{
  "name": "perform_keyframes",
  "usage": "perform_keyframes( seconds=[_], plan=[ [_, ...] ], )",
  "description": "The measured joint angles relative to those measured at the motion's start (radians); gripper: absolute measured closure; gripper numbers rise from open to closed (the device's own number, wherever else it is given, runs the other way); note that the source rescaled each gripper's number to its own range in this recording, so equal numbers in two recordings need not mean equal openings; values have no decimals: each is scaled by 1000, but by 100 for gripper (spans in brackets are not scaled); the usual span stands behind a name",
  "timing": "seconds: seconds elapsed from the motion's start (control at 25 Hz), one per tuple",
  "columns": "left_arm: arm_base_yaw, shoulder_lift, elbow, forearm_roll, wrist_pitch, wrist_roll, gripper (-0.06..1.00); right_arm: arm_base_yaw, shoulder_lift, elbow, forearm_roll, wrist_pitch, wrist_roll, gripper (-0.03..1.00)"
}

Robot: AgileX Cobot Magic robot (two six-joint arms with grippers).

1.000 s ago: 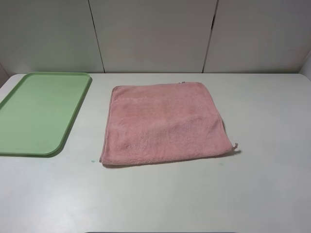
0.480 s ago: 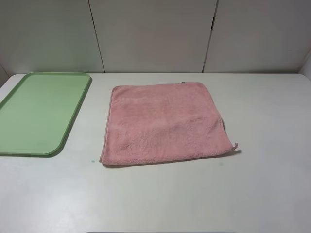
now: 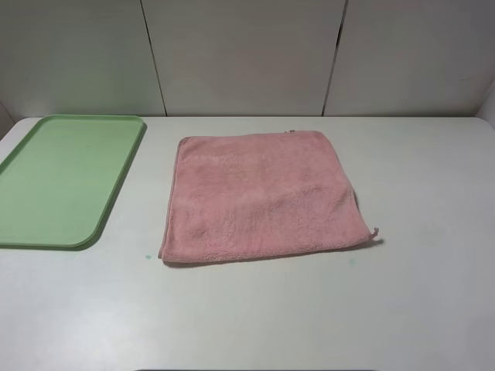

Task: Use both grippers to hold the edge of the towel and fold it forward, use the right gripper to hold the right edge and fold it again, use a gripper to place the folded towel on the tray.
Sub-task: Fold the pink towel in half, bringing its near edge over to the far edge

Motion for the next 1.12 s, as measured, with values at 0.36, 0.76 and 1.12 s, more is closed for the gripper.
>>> perform_keyframes(
  seconds=[0.36, 0.76, 1.12],
  plan=[
    [-268, 429, -175, 45, -7, 237, -5, 39, 468, -173, 45, -92, -386, -3],
    [-549, 830, -178, 117, -80, 352, -4, 310, 847, -220, 40, -181, -576, -3],
    [-639, 1120, -178, 108, -196, 461, -4, 422, 1046, -220, 29, -262, -723, -3]
  ],
)
